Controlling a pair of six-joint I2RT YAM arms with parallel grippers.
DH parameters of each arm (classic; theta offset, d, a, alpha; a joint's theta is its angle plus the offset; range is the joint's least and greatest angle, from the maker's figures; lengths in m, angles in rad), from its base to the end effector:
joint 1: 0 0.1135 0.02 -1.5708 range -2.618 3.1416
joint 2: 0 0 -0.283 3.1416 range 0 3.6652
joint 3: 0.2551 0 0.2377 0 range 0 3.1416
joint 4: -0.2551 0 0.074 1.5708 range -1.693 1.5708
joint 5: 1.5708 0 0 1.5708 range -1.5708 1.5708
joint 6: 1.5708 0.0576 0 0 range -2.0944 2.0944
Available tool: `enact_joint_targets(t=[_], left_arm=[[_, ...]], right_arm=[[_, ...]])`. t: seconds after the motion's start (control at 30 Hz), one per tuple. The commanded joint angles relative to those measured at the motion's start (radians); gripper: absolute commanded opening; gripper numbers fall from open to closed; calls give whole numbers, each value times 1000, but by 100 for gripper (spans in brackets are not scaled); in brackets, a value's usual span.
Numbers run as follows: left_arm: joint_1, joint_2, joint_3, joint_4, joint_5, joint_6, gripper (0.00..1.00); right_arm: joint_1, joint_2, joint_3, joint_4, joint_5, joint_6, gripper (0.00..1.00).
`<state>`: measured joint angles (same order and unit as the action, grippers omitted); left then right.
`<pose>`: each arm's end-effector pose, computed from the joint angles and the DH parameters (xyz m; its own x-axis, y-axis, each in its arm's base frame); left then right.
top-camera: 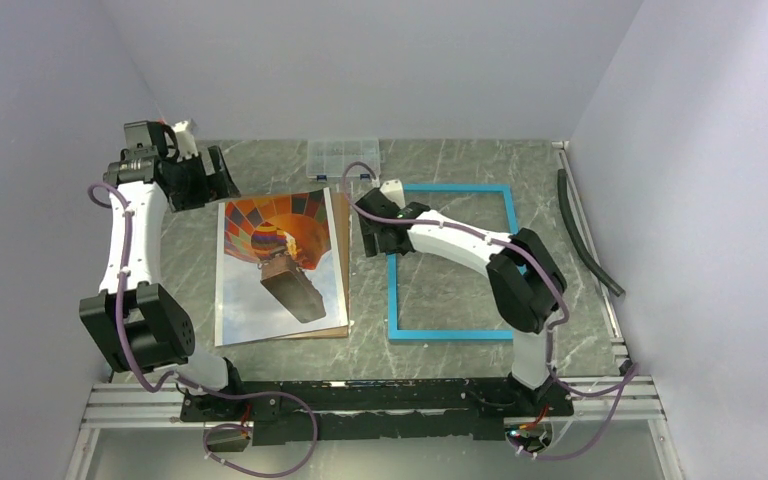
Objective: Put the photo into the frame
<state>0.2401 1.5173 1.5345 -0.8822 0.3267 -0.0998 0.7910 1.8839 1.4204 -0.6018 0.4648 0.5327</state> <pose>0.3125 0.0575 0.3622 -0.7333 -0.2767 -0.6211 -0.0966 0.9466 -0.3077 0.3000 0.2666 0.2238 -0.7752 -0.1383 -0.6163 -0.1036 0.9904 -0.0919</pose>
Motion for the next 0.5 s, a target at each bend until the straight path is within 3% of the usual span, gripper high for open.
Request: enact_joint_targets(t=[0.0,0.23,0.47], left_arm=[[2,-19,-23,-26,77,-6,94],[2,-9,13,-72,87,31,93],[2,-18,36,-101,103,48,93]], right_arm=[[28,61,51,-6,22,24,94],[34,144,46,44,38,50,88],[34,173,8,103,38,58,72]])
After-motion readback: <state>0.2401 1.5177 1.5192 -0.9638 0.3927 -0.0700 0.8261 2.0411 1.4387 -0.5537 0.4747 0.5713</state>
